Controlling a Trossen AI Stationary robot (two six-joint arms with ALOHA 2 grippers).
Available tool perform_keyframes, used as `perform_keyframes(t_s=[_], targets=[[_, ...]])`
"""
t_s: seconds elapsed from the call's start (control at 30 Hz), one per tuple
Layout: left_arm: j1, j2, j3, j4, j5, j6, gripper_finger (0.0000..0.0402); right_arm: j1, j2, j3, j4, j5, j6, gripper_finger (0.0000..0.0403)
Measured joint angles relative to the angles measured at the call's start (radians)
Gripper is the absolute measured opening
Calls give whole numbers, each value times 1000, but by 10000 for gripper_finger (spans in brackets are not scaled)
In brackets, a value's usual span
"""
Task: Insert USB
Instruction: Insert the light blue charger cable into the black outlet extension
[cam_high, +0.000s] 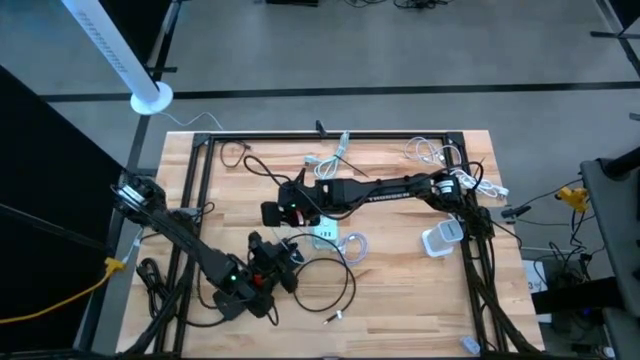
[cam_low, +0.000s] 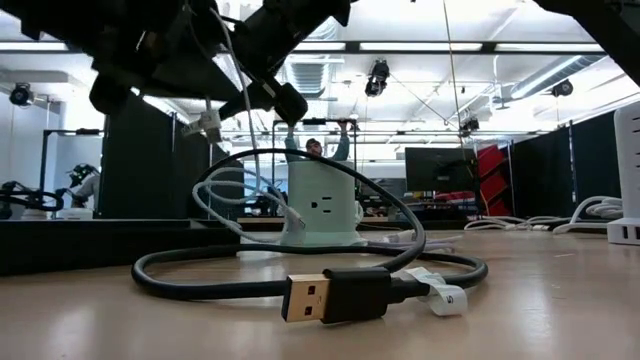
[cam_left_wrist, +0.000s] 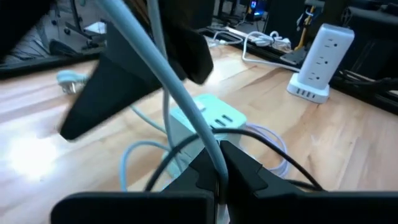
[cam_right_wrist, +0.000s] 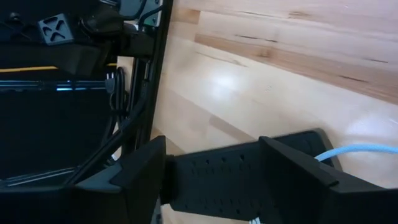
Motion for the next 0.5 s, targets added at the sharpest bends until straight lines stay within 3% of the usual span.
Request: perform_keyframes(t_s=[0.37,0.5], targets=[[-3,16,0,9,-2,-71,0,-5,0,0,68,-66,-14,234],[-50,-4,38,-21,-28,-67,0,-21,0,0,69,-69,-116,234]])
